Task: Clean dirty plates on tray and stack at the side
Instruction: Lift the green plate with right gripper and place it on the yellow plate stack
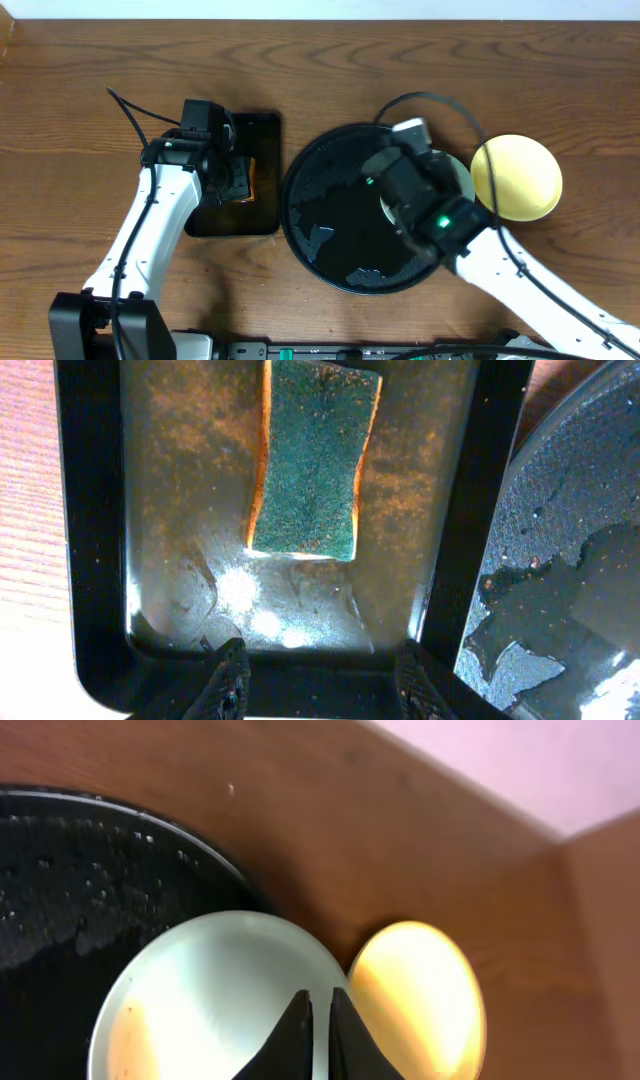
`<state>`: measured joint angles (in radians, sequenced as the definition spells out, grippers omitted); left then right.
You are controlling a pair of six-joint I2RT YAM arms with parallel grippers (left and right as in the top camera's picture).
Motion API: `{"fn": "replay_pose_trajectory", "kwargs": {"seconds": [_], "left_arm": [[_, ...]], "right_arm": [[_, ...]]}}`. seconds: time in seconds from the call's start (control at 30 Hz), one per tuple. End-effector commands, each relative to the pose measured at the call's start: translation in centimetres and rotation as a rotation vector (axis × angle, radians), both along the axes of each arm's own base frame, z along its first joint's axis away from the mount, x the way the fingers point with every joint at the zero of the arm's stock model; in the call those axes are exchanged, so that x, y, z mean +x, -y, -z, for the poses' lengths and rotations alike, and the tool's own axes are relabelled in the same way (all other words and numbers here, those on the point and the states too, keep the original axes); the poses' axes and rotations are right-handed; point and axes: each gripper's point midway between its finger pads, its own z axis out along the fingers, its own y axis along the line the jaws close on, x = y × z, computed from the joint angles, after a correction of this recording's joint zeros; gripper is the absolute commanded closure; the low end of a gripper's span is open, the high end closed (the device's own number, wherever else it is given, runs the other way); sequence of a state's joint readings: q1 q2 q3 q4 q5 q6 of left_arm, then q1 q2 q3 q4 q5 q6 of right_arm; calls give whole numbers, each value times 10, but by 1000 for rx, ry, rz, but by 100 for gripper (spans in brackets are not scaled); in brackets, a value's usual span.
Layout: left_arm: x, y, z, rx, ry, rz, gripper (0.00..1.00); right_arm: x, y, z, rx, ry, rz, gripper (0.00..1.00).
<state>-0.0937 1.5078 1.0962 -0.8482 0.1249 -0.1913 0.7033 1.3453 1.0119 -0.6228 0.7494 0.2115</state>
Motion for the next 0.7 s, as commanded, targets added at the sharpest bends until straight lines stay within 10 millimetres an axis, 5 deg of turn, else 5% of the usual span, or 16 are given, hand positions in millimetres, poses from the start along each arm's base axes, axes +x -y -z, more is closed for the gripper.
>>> {"fn": "replay_pose_trajectory", "kwargs": {"seconds": [0.0, 0.17, 0.23, 0.33, 0.37, 0.4, 0.43, 0.47, 0.6, 0.63, 0.67], "left_arm": [[-1, -1, 1, -1, -5, -16, 51], [-1, -1, 1, -1, -5, -16, 51], [-1, -1, 1, -1, -5, -16, 51], [-1, -1, 1, -1, -5, -16, 51], [-1, -1, 1, -1, -5, -16, 51], [-1, -1, 1, -1, -5, -16, 51], [-1, -1, 1, -1, -5, -16, 51], [-1, -1, 1, -1, -5, -16, 51], [-1, -1, 1, -1, -5, -16, 51], [-1, -1, 1, -1, -5, -16, 51], [-1, -1, 1, -1, -5, -16, 51]], "right_arm": [[1, 12, 17, 242, -74, 121, 92], [-4, 47, 45, 428, -262, 223, 74], [-6, 59, 52, 473, -304, 261, 43], [-9, 81, 64, 512, -341, 331, 23], [-10, 87, 68, 521, -352, 355, 9], [-12, 92, 72, 531, -365, 364, 16], [-14, 94, 77, 539, -382, 353, 77], [-17, 96, 82, 553, -402, 353, 99], [-27, 105, 97, 563, -436, 379, 99], [-28, 107, 99, 559, -434, 386, 69], [-28, 109, 101, 555, -430, 391, 25]]}}
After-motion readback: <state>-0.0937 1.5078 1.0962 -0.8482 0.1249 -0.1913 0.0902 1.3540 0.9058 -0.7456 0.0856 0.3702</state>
